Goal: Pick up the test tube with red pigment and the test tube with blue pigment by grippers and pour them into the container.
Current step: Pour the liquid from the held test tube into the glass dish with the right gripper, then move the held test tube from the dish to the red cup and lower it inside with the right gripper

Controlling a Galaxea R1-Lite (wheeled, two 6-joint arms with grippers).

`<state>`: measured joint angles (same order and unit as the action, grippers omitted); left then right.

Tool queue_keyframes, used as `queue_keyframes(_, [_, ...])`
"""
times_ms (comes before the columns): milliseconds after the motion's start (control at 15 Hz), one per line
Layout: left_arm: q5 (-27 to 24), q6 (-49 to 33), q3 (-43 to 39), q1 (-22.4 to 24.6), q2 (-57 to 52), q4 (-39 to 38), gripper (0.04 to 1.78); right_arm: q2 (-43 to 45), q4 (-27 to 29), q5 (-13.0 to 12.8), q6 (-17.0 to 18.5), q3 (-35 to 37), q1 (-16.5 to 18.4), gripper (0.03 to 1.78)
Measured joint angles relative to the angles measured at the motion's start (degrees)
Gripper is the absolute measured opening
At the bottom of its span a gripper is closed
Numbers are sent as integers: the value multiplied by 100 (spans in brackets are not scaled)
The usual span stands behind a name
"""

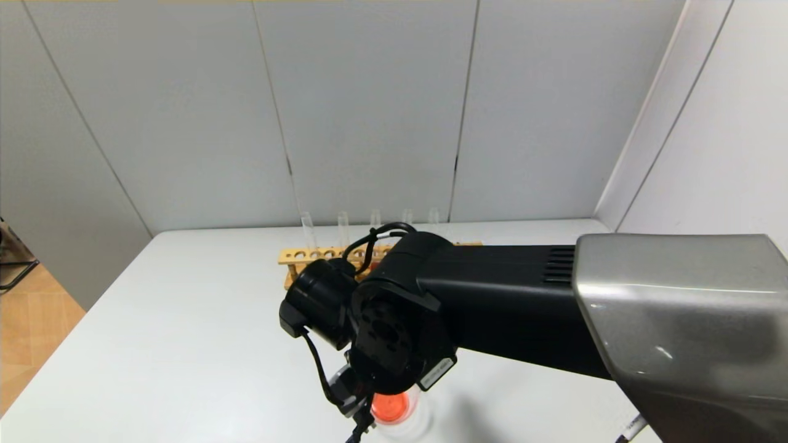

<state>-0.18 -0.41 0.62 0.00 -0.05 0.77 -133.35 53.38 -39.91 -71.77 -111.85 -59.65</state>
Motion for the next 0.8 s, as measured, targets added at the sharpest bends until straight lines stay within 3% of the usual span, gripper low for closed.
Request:
queue_keyframes(67, [0, 0, 0, 0, 0, 2, 175, 57, -2, 122, 156, 13, 11, 35])
queue_keyframes(200, [0, -10, 0, 0, 0, 2, 175, 221, -22, 653, 755, 28, 41, 35])
queue_keyframes(333, [0, -5, 0, -2, 0, 0, 175, 500, -33, 1495, 1664, 39, 50, 35])
queue_keyframes(467, [0, -2, 0, 0, 0, 2, 175, 866, -105, 2432, 2797, 134, 76, 35])
queue_keyframes(533, [0, -7, 0, 0, 0, 2, 175, 1051, -276, 2779, 3367, 284, 118, 35])
queue_keyframes(667, [0, -7, 0, 0, 0, 2, 175, 1381, -1202, 3105, 4446, 830, 240, 35])
queue_keyframes(800, [0, -7, 0, 0, 0, 2, 175, 1593, -2721, 3179, 5319, 1471, 354, 35])
